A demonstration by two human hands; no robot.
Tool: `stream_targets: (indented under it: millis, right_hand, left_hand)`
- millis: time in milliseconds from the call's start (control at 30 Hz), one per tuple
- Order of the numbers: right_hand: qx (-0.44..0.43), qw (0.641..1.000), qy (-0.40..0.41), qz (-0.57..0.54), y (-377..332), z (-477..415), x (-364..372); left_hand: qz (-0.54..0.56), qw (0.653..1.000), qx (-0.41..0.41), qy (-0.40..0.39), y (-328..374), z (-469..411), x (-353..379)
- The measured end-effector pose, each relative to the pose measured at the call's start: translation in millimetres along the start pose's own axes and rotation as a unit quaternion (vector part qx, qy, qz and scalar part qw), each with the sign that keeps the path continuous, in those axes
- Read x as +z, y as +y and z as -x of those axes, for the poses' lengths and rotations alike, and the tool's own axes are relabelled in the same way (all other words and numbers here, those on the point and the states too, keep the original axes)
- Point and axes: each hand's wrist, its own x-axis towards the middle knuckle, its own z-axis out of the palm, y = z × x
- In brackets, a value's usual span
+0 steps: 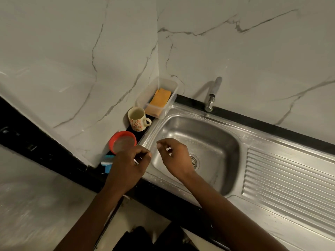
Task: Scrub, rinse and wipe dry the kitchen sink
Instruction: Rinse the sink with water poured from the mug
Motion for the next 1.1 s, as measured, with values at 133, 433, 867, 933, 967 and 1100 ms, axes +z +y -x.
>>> stream_targets:
  millis: [133,433,867,933,967,1100]
  right_hand:
    - [0.018,1.000,0.008,-0.023,-0.5,-7.9,-11.7]
    - [0.060,0.997,0.021,-0.049,-3.1,-56.9,10.1]
    - [0.172,0.975,-0.023,0.137,10.7,-179.8,97.2]
    - [0.185,0.970,-0.030,0.155,17.2,-188.5,105.4]
    - [0.190,0.969,-0.039,0.153,20.1,-191.3,108.1]
    - [0.191,0.968,-0.080,0.140,21.7,-194.8,105.5]
  left_hand:
    - [-0.013,1.000,0.003,0.015,5.3,-7.6,6.8]
    - [0.004,1.000,-0.017,-0.017,-28.0,-57.1,7.8]
    - [0.013,0.997,-0.022,-0.075,-81.7,-106.4,-13.6]
    - [0.015,0.996,-0.026,-0.081,-89.1,-106.4,-13.4]
    - [0.017,0.996,-0.028,-0.080,-91.5,-105.9,-13.3]
    - [0.010,0.997,-0.038,-0.071,-90.3,-107.9,-10.6]
